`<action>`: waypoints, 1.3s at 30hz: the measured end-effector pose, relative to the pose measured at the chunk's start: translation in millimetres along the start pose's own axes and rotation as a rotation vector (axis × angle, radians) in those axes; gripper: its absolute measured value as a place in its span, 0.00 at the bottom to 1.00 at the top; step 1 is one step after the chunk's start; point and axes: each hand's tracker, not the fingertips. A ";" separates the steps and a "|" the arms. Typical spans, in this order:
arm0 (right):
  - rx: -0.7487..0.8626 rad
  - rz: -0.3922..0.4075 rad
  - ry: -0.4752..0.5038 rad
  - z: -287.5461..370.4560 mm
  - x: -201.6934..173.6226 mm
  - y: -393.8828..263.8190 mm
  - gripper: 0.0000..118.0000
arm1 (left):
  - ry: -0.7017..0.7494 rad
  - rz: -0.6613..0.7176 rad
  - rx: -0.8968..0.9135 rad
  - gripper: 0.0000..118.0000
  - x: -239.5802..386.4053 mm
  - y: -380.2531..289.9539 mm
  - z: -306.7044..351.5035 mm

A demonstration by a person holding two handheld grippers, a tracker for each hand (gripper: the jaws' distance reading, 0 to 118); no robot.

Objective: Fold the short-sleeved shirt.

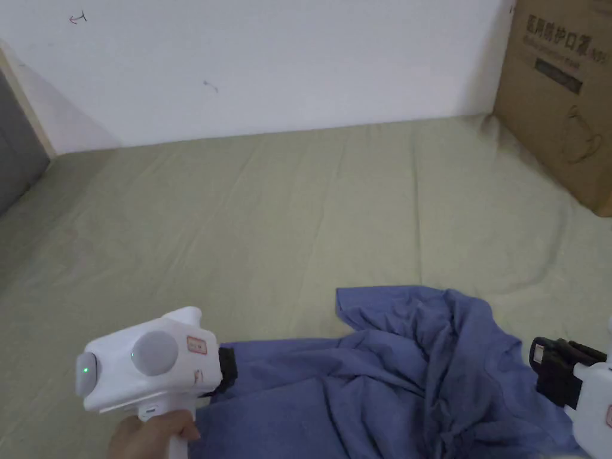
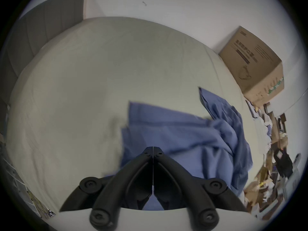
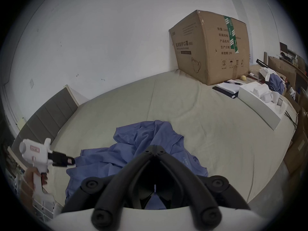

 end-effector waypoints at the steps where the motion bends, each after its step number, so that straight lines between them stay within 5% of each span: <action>1: -0.009 0.002 0.000 -4.9 -2.0 1.3 0.00 | 0.054 -0.019 0.010 0.45 -0.3 13.7 -3.7; 2: -0.014 0.004 0.001 -8.4 -3.6 2.1 0.00 | 0.079 -0.046 0.006 0.57 -0.3 24.3 -9.7; 5: -0.039 0.015 0.009 -22.7 -8.2 4.9 0.00 | 0.098 -0.095 -0.033 0.67 5.7 49.8 -30.5; 12: -0.104 0.026 0.026 -53.7 -13.4 6.0 0.00 | -0.005 -0.115 -0.246 0.67 22.1 42.9 -92.2; 15: -0.124 0.036 0.031 -60.5 -13.2 4.3 0.00 | 0.062 -0.160 -0.186 0.67 28.8 35.5 -96.3; 16: -0.129 0.040 0.033 -61.8 -12.7 3.6 0.00 | 0.060 -0.134 -0.173 0.65 28.6 37.4 -94.7; 18: -0.139 0.044 0.033 -64.7 -11.2 2.8 0.00 | 0.050 -0.132 -0.155 0.43 26.4 42.8 -94.5; 20: -0.146 0.044 0.035 -66.8 -9.8 4.2 0.00 | 0.012 -0.124 -0.147 0.04 22.7 51.0 -90.5; 22: -0.148 0.051 0.043 -70.9 -8.7 8.2 0.00 | -0.057 -0.035 -0.179 0.04 19.3 55.2 -94.2; 28: -0.170 0.185 0.120 -88.7 -11.7 42.7 0.00 | -0.018 -0.147 -0.130 0.04 29.5 46.0 -71.1; 29: -0.178 0.236 0.132 -96.2 -14.3 50.8 0.03 | -0.016 -0.152 -0.102 0.04 29.6 43.9 -62.9; 30: -0.198 0.284 0.149 -106.7 -17.5 60.3 0.18 | -0.023 -0.154 -0.092 0.04 29.4 41.2 -53.8; 32: -0.233 0.357 0.191 -131.9 -23.8 76.2 0.63 | -0.043 -0.155 -0.061 0.04 28.1 34.8 -36.1; 34: -0.306 0.444 0.218 -165.0 -32.6 87.8 0.72 | -0.049 -0.160 -0.043 0.04 27.4 29.1 -21.4; 35: -0.342 0.500 0.238 -183.1 -36.2 92.2 0.88 | -0.048 -0.174 -0.032 0.04 26.9 26.8 -15.6; 39: -0.485 0.560 0.214 -259.2 -42.8 103.8 0.88 | -0.031 -0.217 -0.013 0.04 27.4 12.8 7.9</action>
